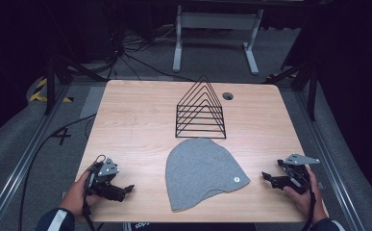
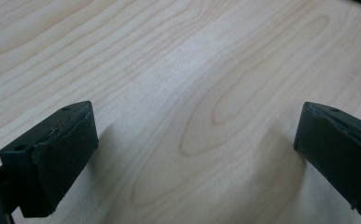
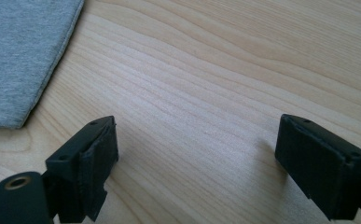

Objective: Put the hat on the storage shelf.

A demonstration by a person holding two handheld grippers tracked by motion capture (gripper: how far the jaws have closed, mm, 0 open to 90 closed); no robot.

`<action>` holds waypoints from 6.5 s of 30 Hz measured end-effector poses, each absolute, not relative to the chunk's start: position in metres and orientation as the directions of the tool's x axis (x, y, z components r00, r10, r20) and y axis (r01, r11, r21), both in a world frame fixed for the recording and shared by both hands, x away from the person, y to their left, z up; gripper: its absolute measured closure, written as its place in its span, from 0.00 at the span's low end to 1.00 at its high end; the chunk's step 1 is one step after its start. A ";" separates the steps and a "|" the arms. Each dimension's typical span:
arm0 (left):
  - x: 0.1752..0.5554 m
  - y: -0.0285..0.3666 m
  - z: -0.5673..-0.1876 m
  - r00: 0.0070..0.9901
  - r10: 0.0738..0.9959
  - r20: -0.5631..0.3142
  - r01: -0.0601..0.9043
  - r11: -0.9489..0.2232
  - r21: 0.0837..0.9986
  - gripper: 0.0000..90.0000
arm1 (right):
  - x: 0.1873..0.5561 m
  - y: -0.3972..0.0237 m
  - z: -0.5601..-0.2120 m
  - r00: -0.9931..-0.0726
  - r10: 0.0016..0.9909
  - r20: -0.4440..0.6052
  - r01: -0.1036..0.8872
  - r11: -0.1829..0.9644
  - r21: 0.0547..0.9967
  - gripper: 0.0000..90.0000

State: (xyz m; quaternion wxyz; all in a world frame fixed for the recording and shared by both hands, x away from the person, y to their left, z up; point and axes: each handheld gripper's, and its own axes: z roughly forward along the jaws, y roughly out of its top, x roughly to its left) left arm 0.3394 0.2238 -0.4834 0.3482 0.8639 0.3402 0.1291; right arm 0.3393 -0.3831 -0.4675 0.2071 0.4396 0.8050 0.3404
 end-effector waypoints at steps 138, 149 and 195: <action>0.415 0.078 -0.360 0.918 0.377 0.124 0.149 -0.617 0.773 0.94 | 0.389 -0.248 -0.363 -0.810 0.579 -0.092 0.268 0.505 0.821 0.94; 0.419 0.064 -0.285 0.894 0.380 0.238 0.035 -0.588 0.808 0.94 | 0.391 -0.253 -0.296 -0.783 0.594 -0.182 0.164 0.481 0.861 0.94; 0.513 0.068 -0.217 0.805 0.561 0.194 0.125 -0.479 0.869 0.94 | 0.499 -0.237 -0.217 -0.661 0.726 -0.188 0.154 0.377 0.913 0.94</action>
